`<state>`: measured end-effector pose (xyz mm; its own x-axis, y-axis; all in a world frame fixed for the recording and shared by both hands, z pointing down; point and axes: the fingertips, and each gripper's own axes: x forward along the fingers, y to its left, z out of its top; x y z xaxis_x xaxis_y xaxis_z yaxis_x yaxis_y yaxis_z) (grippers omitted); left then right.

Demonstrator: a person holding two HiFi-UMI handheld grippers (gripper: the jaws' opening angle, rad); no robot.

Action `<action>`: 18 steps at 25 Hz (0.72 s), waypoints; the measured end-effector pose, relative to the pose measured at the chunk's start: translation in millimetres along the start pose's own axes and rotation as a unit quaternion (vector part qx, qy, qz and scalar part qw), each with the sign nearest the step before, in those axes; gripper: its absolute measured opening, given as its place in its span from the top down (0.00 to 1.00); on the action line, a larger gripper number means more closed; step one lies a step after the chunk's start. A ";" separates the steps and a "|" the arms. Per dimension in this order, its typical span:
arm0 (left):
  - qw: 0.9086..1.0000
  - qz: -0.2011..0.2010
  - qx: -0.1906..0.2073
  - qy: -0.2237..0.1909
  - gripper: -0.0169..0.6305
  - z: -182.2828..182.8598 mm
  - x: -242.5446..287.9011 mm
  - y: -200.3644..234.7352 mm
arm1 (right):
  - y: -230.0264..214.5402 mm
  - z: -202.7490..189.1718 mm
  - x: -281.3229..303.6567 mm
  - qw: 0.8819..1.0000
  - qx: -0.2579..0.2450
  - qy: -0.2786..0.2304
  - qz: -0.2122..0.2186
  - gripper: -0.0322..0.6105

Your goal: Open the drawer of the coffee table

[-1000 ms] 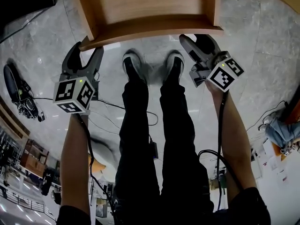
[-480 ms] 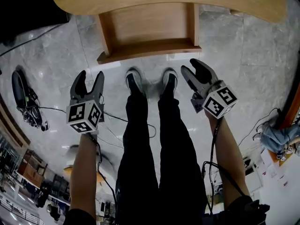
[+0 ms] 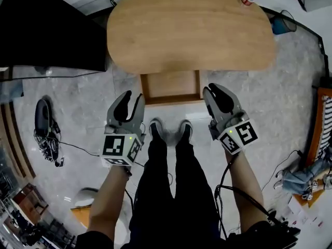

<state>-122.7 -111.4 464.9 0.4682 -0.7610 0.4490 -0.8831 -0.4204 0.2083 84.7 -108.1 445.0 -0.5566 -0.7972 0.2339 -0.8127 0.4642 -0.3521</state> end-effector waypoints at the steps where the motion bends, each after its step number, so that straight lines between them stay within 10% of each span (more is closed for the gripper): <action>1: 1.000 -0.001 0.014 -0.016 0.77 27.8 -2.8 -6.9 | 8.2 26.6 1.7 1.000 -0.013 -0.015 -0.002 0.84; 6: 0.995 -0.028 0.026 -0.089 0.96 134.3 -37.1 -40.1 | 54.6 137.2 0.5 0.994 -0.065 -0.083 -0.025 0.93; 18: 0.961 -0.057 0.066 -0.261 0.97 358.2 -152.7 -87.8 | 172.9 335.4 -40.3 0.969 -0.161 -0.187 -0.027 0.95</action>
<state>-105.8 -135.2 66.8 0.5433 -0.8362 -0.0752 -0.8300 -0.5484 0.1018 24.3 -125.2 70.7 -0.4593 -0.8799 -0.1215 -0.8841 0.4661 -0.0340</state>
